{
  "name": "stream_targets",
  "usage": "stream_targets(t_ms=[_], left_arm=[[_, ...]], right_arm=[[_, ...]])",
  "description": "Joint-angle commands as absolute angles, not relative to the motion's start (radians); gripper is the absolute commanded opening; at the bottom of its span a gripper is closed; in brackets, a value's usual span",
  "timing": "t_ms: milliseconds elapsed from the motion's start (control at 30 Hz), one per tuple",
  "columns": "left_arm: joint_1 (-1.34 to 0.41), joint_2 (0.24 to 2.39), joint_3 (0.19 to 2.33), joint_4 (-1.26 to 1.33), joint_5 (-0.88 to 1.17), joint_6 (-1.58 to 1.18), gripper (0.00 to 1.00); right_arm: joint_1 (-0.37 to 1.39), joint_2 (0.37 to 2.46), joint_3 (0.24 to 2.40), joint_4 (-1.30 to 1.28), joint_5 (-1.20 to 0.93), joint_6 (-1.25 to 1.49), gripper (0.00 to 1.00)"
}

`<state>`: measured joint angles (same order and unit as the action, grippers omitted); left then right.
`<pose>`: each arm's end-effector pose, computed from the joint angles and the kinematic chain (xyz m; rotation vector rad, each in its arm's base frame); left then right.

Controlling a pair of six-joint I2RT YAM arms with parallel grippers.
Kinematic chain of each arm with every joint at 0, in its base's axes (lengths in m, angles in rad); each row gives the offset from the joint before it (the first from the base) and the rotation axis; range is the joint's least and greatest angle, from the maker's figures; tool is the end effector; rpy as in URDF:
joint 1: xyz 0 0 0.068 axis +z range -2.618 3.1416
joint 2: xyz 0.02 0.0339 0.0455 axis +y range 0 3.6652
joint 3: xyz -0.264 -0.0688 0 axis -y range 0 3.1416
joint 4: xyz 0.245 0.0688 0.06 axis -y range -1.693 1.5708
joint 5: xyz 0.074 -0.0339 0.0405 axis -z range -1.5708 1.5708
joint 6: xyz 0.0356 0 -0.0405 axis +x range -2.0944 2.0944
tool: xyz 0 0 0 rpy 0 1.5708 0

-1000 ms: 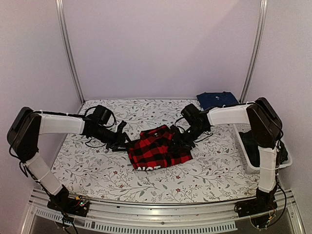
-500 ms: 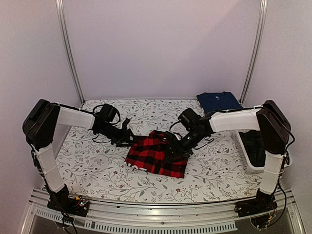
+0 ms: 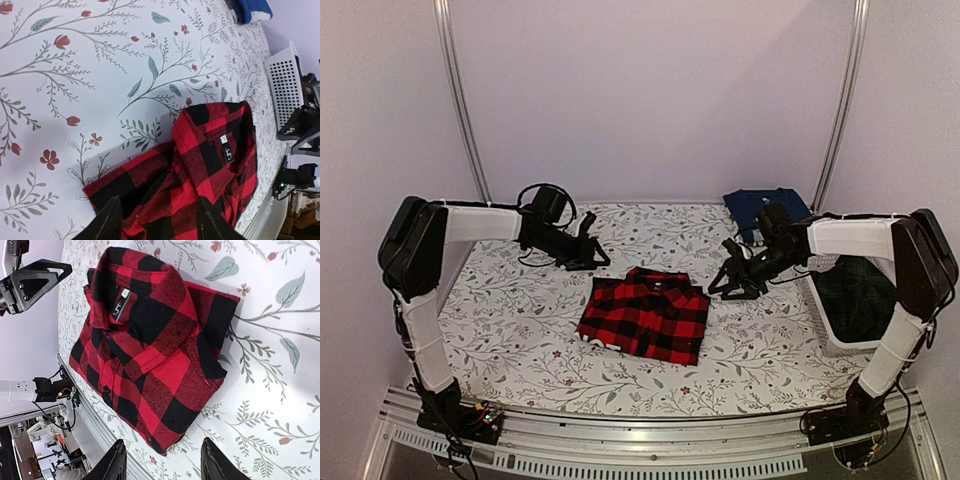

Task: Fold and stack the mixed laundry pile
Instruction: Smooth out the square-folded shirt at the center of the board.

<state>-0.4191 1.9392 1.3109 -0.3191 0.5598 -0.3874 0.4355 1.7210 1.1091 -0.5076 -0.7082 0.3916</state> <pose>0.3662 -0.1839 0.1798 0.2822 2.5980 -1.0170 0.2972 0.1638 0.1920 -0.2962 2.7675 1.1947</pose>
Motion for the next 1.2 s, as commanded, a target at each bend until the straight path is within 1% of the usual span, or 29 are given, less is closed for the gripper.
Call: stream_targets(t_ms=[0,133,300,433,533,633,667,767,800,833,1067,1167], left_arm=[[-0.447,2.019,1.362,-0.409,0.512,-0.337,0.48],[-0.46,2.049,1.362,-0.418,0.499,-0.318,0.46],[-0.47,2.051,1.349,-0.422,0.496,-0.309,0.4],[-0.471,2.048,1.334,-0.42,0.495,-0.306,0.36],[-0.47,2.047,1.332,-0.419,0.499,-0.305,0.27],[-0.465,2.033,1.336,-0.423,0.509,-0.305,0.13],[-0.46,2.026,1.339,-0.426,0.514,-0.304,0.09],[-0.447,2.002,1.341,-0.432,0.526,-0.306,0.0],[-0.44,1.996,1.34,-0.431,0.539,-0.306,0.0],[-0.433,1.991,1.338,-0.433,0.549,-0.306,0.0],[-0.388,1.901,1.317,-0.462,0.561,-0.286,0.0],[-0.353,1.894,1.293,-0.454,0.563,-0.279,0.0]], right_arm=[[0.441,1.798,1.103,-0.44,-0.708,0.406,0.5],[0.441,1.869,1.126,-0.429,-0.699,0.405,0.5],[0.44,1.915,1.15,-0.415,-0.724,0.408,0.43],[0.441,1.935,1.16,-0.4,-0.739,0.414,0.41],[0.442,1.954,1.169,-0.381,-0.759,0.422,0.32],[0.442,1.948,1.177,-0.368,-0.777,0.429,0.22],[0.442,1.944,1.179,-0.364,-0.784,0.431,0.17],[0.443,1.93,1.185,-0.357,-0.795,0.438,0.04],[0.445,1.926,1.189,-0.358,-0.798,0.439,0.01],[0.447,1.923,1.196,-0.361,-0.799,0.44,0.0],[0.471,1.86,1.253,-0.381,-0.775,0.452,0.0],[0.471,1.859,1.271,-0.379,-0.744,0.46,0.0]])
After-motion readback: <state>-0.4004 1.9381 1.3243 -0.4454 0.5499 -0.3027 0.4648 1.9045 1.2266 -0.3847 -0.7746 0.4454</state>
